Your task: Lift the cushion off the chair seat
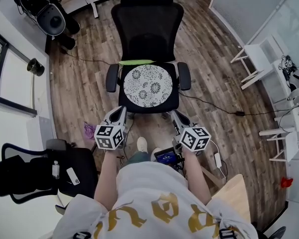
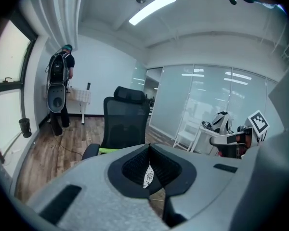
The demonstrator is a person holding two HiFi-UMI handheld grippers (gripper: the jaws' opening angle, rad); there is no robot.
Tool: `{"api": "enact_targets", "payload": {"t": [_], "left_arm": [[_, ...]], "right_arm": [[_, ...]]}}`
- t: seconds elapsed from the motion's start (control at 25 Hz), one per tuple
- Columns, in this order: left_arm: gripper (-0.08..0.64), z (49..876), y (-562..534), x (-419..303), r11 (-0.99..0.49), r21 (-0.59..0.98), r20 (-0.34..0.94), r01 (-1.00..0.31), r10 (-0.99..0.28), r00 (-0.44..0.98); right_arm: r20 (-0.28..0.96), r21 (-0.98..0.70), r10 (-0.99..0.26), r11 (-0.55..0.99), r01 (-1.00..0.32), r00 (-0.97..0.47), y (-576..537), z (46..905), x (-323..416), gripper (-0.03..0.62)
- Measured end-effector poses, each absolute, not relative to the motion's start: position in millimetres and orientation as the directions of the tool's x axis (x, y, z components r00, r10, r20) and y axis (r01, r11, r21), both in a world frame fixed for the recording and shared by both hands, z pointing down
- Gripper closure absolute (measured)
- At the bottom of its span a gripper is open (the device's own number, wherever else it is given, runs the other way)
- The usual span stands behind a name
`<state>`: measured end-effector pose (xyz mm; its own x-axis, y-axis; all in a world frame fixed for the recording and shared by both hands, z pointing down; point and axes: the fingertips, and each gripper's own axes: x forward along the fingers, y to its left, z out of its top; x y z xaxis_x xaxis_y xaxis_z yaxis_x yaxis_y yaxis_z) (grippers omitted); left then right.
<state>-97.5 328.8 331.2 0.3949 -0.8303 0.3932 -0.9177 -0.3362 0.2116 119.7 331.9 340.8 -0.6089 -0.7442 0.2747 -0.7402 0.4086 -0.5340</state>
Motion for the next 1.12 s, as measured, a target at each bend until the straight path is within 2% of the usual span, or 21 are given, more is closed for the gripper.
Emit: {"api": "enact_targets", "payload": {"t": [0.2,0.44,0.56,0.76,1.0,1.12], "left_arm": [[0.551,331.8,314.0,-103.6,-0.318,0.216,0.388,-0.923,-0.839,0.380],[0.551,345.7,273.5,-126.3,-0.273,0.147,0.401,-0.951,-0.862,0.309],[0.549,351.6,239.0,-141.2,-0.230,0.181,0.382,-0.956,-0.879,0.284],[0.549,359.6,170.7,-151.5,-0.235,0.245,0.385,-0.940,-0.867,0.317],[0.549,378.6,102.2,-174.1,-0.229,0.294,0.406,-0.928,-0.849,0.338],[0.550,387.6,77.6,-180.5,-0.256,0.258,0.420,-0.932,-0.839,0.347]], "right_arm": [[0.338,-0.403,-0.762,0.413,-0.817,-0.552,312.0,346.6,126.7,0.581],[0.361,-0.415,-0.778,0.360,-0.835,-0.514,268.1,360.4,125.6,0.581],[0.372,-0.407,-0.778,0.353,-0.842,-0.507,239.9,366.6,120.4,0.581],[0.363,-0.380,-0.800,0.341,-0.860,-0.478,180.8,365.1,113.4,0.581],[0.455,-0.370,-0.780,0.273,-0.888,-0.430,114.9,388.0,92.4,0.581],[0.473,-0.376,-0.778,0.245,-0.894,-0.413,93.8,397.2,86.7,0.581]]}}
